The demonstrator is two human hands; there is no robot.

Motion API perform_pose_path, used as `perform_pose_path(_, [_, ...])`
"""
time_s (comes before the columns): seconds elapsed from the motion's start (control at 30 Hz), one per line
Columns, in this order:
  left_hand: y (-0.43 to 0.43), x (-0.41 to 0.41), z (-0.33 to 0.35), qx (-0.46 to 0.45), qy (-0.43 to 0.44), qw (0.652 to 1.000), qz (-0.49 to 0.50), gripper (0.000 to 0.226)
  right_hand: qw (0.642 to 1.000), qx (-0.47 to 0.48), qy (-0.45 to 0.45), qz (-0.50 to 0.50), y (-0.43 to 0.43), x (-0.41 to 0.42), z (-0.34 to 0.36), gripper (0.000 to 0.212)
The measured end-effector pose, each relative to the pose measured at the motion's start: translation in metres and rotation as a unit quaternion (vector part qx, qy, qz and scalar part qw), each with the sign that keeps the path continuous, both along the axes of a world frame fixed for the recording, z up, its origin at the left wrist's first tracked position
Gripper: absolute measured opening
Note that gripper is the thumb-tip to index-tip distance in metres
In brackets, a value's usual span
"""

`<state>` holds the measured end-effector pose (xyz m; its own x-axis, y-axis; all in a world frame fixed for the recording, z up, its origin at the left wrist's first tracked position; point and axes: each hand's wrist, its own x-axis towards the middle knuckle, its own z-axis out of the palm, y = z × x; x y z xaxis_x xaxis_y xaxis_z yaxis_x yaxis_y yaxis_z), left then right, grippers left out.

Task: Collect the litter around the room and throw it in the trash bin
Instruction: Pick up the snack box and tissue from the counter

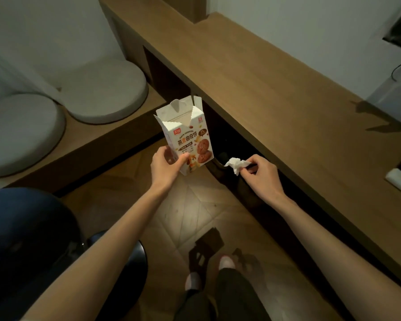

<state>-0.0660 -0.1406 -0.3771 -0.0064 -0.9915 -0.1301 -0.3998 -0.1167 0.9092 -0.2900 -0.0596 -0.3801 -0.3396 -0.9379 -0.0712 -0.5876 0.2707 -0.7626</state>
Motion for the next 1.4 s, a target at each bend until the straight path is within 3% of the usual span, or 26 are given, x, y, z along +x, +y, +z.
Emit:
perform_pose_path(0.4, [-0.020, -0.040, -0.084, 0.072, 0.023, 0.996, 0.042, 0.042, 0.997, 0.061, -0.038, -0.017, -0.013, -0.022, -0.104, 0.010])
perform_pose_path(0.73, [-0.076, -0.071, -0.222, 0.083, 0.030, 0.995, 0.053, 0.043, 0.994, 0.051, -0.076, -0.057, -0.075, -0.034, -0.234, 0.009])
perform_pose_path(0.97, [-0.140, -0.098, -0.344, 0.056, 0.057, 0.997, 0.023, 0.046, 0.992, 0.025, -0.051, -0.112, -0.138, -0.057, -0.353, 0.009])
perform_pose_path(1.1, [-0.181, -0.109, -0.410, 0.031, 0.069, 0.997, 0.025, 0.050, 0.989, 0.027, -0.040, -0.139, -0.182, -0.073, -0.413, 0.019])
perform_pose_path(1.4, [-0.230, -0.126, -0.495, -0.024, 0.144, 0.989, 0.010, 0.041, 0.984, -0.007, -0.023, -0.175, -0.262, -0.096, -0.498, 0.024])
